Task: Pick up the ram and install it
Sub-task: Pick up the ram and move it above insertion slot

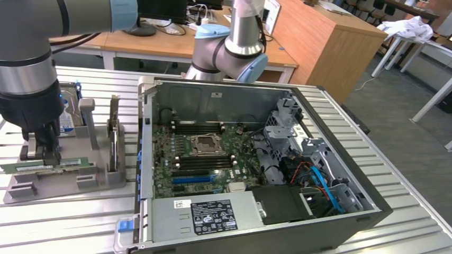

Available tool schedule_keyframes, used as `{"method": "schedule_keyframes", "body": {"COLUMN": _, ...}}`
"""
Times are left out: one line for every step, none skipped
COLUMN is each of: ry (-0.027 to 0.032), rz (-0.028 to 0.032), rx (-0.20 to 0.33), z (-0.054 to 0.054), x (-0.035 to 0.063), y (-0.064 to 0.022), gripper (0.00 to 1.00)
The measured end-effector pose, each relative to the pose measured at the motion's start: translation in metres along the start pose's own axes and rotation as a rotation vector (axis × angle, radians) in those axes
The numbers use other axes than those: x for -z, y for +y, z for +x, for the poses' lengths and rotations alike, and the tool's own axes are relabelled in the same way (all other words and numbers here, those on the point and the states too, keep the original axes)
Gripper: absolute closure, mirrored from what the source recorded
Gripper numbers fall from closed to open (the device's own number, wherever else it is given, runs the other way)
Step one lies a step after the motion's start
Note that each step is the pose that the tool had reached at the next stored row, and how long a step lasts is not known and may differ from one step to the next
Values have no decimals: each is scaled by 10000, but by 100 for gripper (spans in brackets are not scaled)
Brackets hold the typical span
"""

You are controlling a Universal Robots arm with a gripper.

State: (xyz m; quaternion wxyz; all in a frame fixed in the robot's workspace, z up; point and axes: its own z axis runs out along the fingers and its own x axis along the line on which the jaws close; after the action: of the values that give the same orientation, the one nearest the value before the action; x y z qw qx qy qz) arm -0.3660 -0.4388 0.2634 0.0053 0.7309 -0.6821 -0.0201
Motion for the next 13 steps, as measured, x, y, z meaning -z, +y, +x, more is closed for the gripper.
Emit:
{"method": "schedule_keyframes", "body": {"ry": 0, "rz": 0, "rx": 0, "z": 0, "x": 4, "y": 0, "gripper": 88}}
{"method": "schedule_keyframes", "body": {"ry": 0, "rz": 0, "rx": 0, "z": 0, "x": 9, "y": 0, "gripper": 88}}
{"method": "schedule_keyframes", "body": {"ry": -1, "rz": 1, "rx": 0, "z": 0, "x": 13, "y": 0, "gripper": 88}}
{"method": "schedule_keyframes", "body": {"ry": 0, "rz": 0, "rx": 1, "z": 0, "x": 18, "y": 0, "gripper": 88}}
{"method": "schedule_keyframes", "body": {"ry": 0, "rz": 0, "rx": 0, "z": -1, "x": 22, "y": 0, "gripper": 88}}
{"method": "schedule_keyframes", "body": {"ry": 0, "rz": 0, "rx": 0, "z": -1, "x": 26, "y": 0, "gripper": 88}}
{"method": "schedule_keyframes", "body": {"ry": -1, "rz": 1, "rx": 0, "z": -1, "x": 30, "y": 0, "gripper": 88}}
{"method": "schedule_keyframes", "body": {"ry": -1, "rz": 1, "rx": 0, "z": -1, "x": 34, "y": 0, "gripper": 88}}
{"method": "schedule_keyframes", "body": {"ry": 0, "rz": 0, "rx": 0, "z": -1, "x": 38, "y": 0, "gripper": 88}}
{"method": "schedule_keyframes", "body": {"ry": -1, "rz": 1, "rx": 0, "z": -1, "x": 41, "y": 0, "gripper": 88}}
{"method": "schedule_keyframes", "body": {"ry": -1, "rz": 1, "rx": 0, "z": -1, "x": 45, "y": 0, "gripper": 88}}
{"method": "schedule_keyframes", "body": {"ry": 0, "rz": 0, "rx": 0, "z": -1, "x": 49, "y": 0, "gripper": 88}}
{"method": "schedule_keyframes", "body": {"ry": 0, "rz": 0, "rx": 0, "z": -1, "x": 52, "y": 0, "gripper": 88}}
